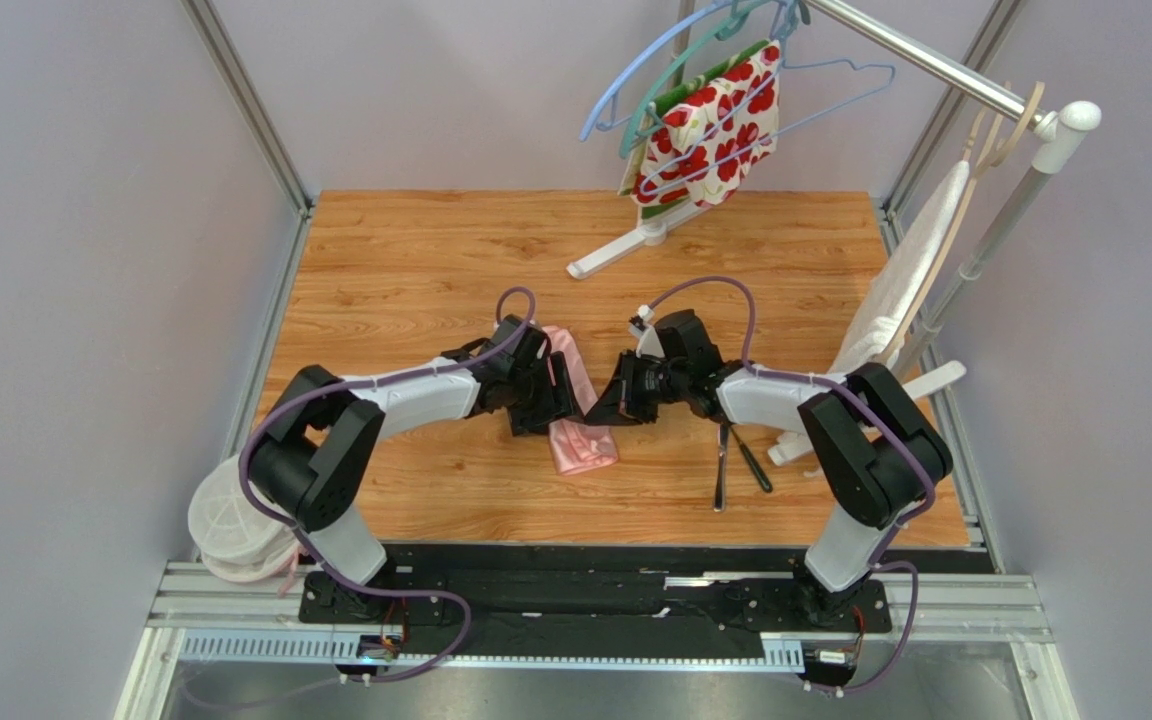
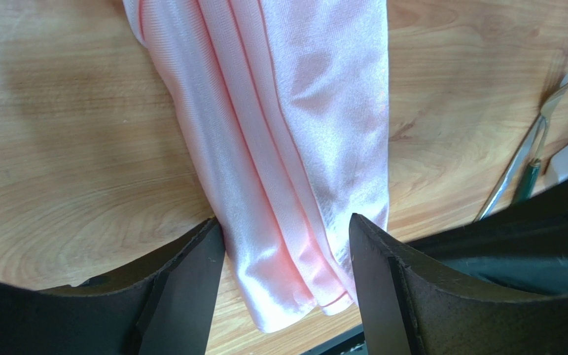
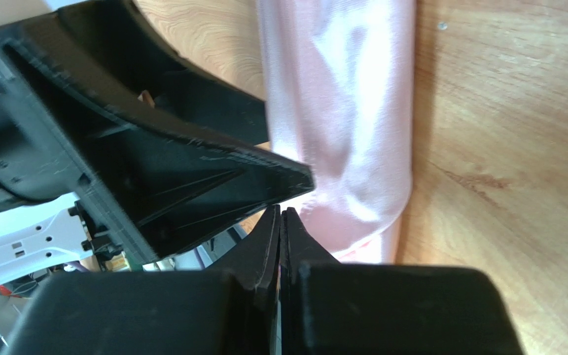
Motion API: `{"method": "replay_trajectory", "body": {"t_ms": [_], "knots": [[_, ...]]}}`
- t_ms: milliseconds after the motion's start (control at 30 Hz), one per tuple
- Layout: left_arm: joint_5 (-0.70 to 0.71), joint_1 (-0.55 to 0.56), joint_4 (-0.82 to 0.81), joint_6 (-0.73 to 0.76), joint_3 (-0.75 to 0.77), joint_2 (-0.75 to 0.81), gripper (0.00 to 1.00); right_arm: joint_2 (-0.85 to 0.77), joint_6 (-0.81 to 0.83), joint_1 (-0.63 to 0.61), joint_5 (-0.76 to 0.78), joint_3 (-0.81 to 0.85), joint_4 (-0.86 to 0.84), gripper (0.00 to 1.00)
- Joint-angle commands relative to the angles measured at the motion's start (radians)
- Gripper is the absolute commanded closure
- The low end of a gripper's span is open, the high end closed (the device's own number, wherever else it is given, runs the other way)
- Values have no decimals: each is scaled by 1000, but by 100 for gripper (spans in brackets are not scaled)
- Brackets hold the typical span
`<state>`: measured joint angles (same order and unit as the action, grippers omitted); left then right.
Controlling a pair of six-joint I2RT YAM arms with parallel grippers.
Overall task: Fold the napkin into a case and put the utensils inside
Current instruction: Fold the 2/3-rectangle-folded napkin at the center of the board.
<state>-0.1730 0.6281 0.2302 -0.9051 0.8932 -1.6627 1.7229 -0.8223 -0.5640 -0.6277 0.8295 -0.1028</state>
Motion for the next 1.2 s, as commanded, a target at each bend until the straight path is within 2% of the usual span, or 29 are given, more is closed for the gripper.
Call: {"method": "replay_trajectory", "body": {"t_ms": [0,267,500,700,900,933,1033,1167], "knots": [[-2,2,-28,-14,27,-40,29,-42,37,3,48,19,84,100],[-6,7,-26,-25,30,-58,29,-59,135,0,102,7,150,100],[-23,13,-23,-49,47,-114,29,-7,112,-25,86,-4,111,100],[23,18,50,-83,79,-157,32,49,66,-50,83,-23,12,100],[53,33,78,-100,90,-190,37,49,51,-53,68,-30,-15,100],[64,35,86,-98,96,-195,42,43,54,-53,68,-32,-15,100],[84,44,101,-78,111,-212,44,20,83,-51,79,-20,21,100],[142,58,116,-52,92,-180,41,-35,103,-28,74,2,81,100]]}}
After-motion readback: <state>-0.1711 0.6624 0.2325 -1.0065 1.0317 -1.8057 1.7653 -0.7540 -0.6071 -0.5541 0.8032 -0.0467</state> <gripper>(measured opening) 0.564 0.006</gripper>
